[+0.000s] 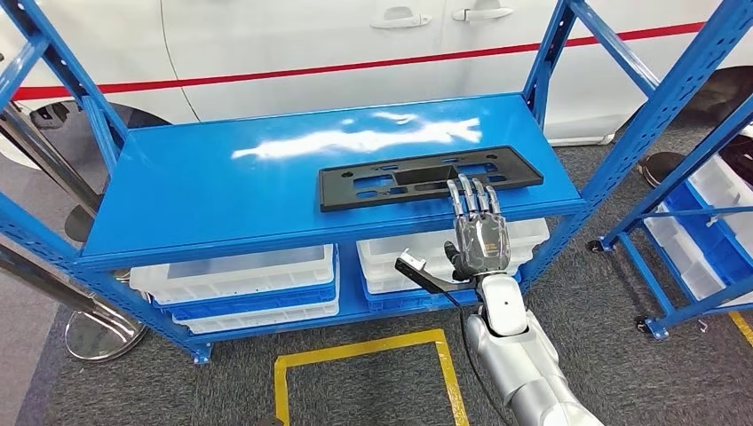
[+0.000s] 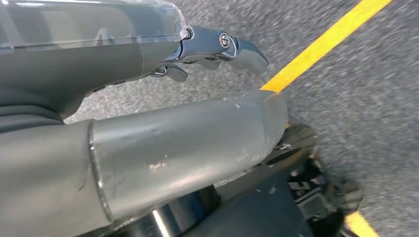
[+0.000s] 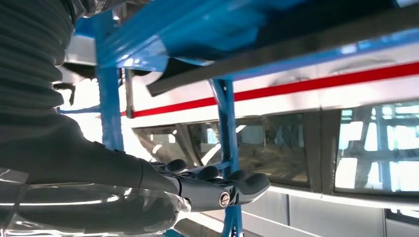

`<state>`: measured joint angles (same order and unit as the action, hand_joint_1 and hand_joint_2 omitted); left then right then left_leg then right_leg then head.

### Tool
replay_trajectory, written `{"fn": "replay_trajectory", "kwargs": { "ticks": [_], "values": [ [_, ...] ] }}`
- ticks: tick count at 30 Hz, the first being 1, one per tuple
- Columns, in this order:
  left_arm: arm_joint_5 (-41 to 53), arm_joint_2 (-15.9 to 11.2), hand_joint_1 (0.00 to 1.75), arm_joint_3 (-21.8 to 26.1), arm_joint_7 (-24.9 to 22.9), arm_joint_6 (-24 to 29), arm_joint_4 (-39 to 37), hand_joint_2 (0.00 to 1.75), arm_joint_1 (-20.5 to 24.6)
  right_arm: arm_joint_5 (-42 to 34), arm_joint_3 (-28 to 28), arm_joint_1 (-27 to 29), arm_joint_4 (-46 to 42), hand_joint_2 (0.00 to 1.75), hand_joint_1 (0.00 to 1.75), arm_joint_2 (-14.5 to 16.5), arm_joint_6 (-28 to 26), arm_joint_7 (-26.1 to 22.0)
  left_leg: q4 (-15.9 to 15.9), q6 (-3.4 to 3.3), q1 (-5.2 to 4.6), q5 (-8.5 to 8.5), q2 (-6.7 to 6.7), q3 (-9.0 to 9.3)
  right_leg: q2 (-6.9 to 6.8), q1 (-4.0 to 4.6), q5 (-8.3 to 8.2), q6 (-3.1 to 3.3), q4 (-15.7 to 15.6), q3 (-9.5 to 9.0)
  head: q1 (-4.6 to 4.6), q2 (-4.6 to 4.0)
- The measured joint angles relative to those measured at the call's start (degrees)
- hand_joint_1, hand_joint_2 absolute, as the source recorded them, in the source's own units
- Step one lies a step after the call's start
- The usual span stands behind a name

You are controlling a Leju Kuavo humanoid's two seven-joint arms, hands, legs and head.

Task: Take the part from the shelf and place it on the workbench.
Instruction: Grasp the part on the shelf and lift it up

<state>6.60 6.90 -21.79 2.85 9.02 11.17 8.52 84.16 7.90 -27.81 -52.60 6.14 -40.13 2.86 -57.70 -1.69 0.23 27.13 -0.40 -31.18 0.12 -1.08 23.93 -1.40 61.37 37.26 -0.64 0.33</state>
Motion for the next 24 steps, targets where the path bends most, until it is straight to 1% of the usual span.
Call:
{"fn": "replay_trajectory", "kwargs": {
  "ticks": [1,2,4,5,6,7,8,9,10,11,12,13,14,15,16,18,20,21,22,24],
  "values": [
    [0.04,0.03,0.0,0.01,0.08,0.01,0.0,0.0,0.05,-0.6,-0.42,0.05,-0.08,1.75,0.0,0.39,0.0,-1.39,-0.16,0.34,-0.07,0.38,-0.01,0.08,0.01,0.14,0.02,0.33,-1.3,-0.58,-0.01,0.0],
    [0.05,0.04,0.0,0.01,0.14,0.03,0.0,0.0,0.08,-1.09,-0.79,0.1,-0.13,1.75,0.0,0.76,0.0,-2.52,-0.2,0.67,-0.11,0.61,0.0,0.12,0.1,0.34,0.58,0.75,-1.53,-0.84,-0.03,0.0],
    [0.08,0.07,0.0,0.02,0.2,0.07,0.01,0.0,0.12,-1.67,-1.28,0.21,-0.27,1.75,0.0,1.4,-0.02,-3.84,-0.2,1.27,0.0,1.12,0.07,0.33,0.23,0.32,1.05,1.57,-1.91,-1.21,-0.04,0.0],
    [0.09,0.07,0.0,0.02,0.22,0.09,0.02,0.0,0.14,-1.76,-1.42,0.18,-0.32,1.75,0.0,1.64,-0.02,-4.14,-0.91,1.57,0.07,1.68,0.1,0.17,0.24,0.24,1.27,1.98,-2.03,-1.54,-0.05,0.0],
    [0.12,0.07,0.0,0.02,0.25,0.11,0.02,0.0,0.17,-1.8,-1.58,0.12,-0.37,1.75,0.0,1.89,-0.02,-4.44,-2.69,1.85,0.11,2.59,0.12,-0.56,0.2,0.14,1.48,2.36,-2.17,-1.94,-0.05,0.0],
    [0.16,0.07,0.0,0.02,0.27,0.13,0.02,0.0,0.17,-1.84,-1.74,0.11,-0.4,1.75,0.0,2.16,-0.02,-4.92,-5.81,2.08,0.18,3.89,0.15,-2.11,0.15,0.15,1.74,2.68,-2.25,-2.32,-0.07,0.0],
    [0.24,0.07,0.0,0.02,0.28,0.14,0.02,0.0,0.13,-2.03,-1.91,0.12,-0.38,1.75,0.0,2.43,-0.01,-5.73,-9.86,2.25,0.24,5.3,0.16,-4.35,0.12,0.22,2.04,2.93,-2.25,-2.63,-0.07,0.0],
    [0.37,0.07,0.0,0.03,0.28,0.14,0.02,0.0,0.05,-2.46,-2.13,0.18,-0.27,1.75,0.0,2.73,-0.01,-6.87,-13.8,2.36,0.28,6.31,0.16,-6.79,0.12,0.32,2.35,3.06,-2.25,-2.93,-0.08,0.0],
    [0.51,0.07,0.0,0.04,0.28,0.14,0.02,0.0,-0.06,-3.1,-2.32,0.25,-0.07,1.75,0.0,3.04,0.0,-8.29,-16.5,2.37,0.31,6.48,0.17,-8.78,0.16,0.42,2.68,3.12,-2.24,-3.3,-0.08,0.0],
    [0.66,0.07,0.0,0.06,0.28,0.14,0.02,0.0,-0.16,-3.97,-2.48,0.29,0.27,1.75,0.0,3.38,0.01,-9.82,-17.04,2.27,0.31,5.43,0.16,-9.77,0.24,0.51,3.03,3.13,-2.24,-3.76,-0.08,0.0],
    [0.83,0.07,0.0,0.1,0.28,0.14,0.02,0.0,-0.2,-4.85,-2.58,0.29,0.69,1.75,0.0,3.78,0.01,-11.23,-15.14,2.03,0.27,3.15,0.16,-9.58,0.32,0.6,3.42,3.11,-2.24,-4.36,-0.09,0.0],
    [0.96,0.07,0.0,0.16,0.28,0.13,0.02,0.0,-0.21,-5.55,-2.62,0.26,1.12,1.75,0.0,4.22,0.01,-12.32,-11.41,1.62,0.17,0.2,0.15,-8.5,0.38,0.69,3.87,3.07,-2.25,-5.03,-0.08,0.0],
    [1.08,0.03,0.0,0.26,0.28,0.11,0.02,0.0,-0.19,-6.1,-2.63,0.21,1.58,1.75,0.0,4.65,0.01,-13.11,-7.73,1.12,0.01,-2.07,0.15,-7.12,0.4,0.82,4.31,2.96,-2.28,-5.59,-0.06,0.0],
    [1.18,-0.01,0.0,0.36,0.29,0.08,0.02,0.0,-0.16,-6.43,-2.63,0.16,1.99,1.75,0.0,5.07,0.02,-13.54,-4.53,0.64,-0.22,-3.59,0.15,-5.85,0.43,0.88,4.7,2.77,-2.3,-5.98,-0.06,0.0],
    [1.25,-0.04,0.0,0.45,0.3,0.05,0.02,0.0,-0.09,-6.6,-2.63,0.14,2.35,1.75,0.0,5.42,0.02,-13.74,-2.51,0.27,-0.43,-3.91,0.15,-4.99,0.41,0.89,4.97,2.52,-2.33,-6.12,-0.04,0.0],
    [1.37,-0.06,0.0,0.54,0.33,0.0,0.02,0.0,-0.03,-6.75,-2.63,0.16,2.99,1.75,0.0,5.97,0.01,-13.93,-1.15,-0.04,-0.66,-3.13,0.15,-4.31,0.32,0.8,5.22,1.92,-2.62,-6.17,-0.06,0.0],
    [1.58,-0.01,0.0,0.55,0.34,-0.01,0.03,0.0,-0.1,-6.86,-2.62,0.08,3.39,1.75,0.0,6.42,-0.02,-14.22,0.05,-0.28,-0.21,-2.98,0.16,-3.45,0.12,0.85,5.69,1.3,-2.48,-6.33,-0.05,0.0],
    [1.67,0.01,0.0,0.56,0.36,-0.01,0.04,0.0,-0.09,-6.96,-2.62,-0.04,3.53,1.75,0.0,6.62,-0.02,-14.42,0.65,-0.45,0.0,-3.0,0.19,-2.92,0.06,0.88,6.39,1.04,-1.21,-5.83,-0.06,0.0],
    [1.74,0.03,0.0,0.57,0.36,-0.01,0.04,0.0,-0.03,-7.08,-2.61,-0.1,3.66,1.75,0.0,6.74,-0.03,-14.57,1.07,-0.65,0.2,-2.94,0.23,-2.42,0.02,0.86,7.45,0.82,1.25,-4.6,-0.03,0.0],
    [1.77,0.05,0.0,0.6,0.37,-0.03,0.04,0.0,0.12,-7.33,-2.61,0.07,4.03,1.75,0.0,6.86,-0.02,-14.73,1.17,-0.93,0.13,-2.42,0.22,-1.83,0.01,0.64,9.91,0.44,8.55,-0.18,-0.03,0.0]
  ]
}}
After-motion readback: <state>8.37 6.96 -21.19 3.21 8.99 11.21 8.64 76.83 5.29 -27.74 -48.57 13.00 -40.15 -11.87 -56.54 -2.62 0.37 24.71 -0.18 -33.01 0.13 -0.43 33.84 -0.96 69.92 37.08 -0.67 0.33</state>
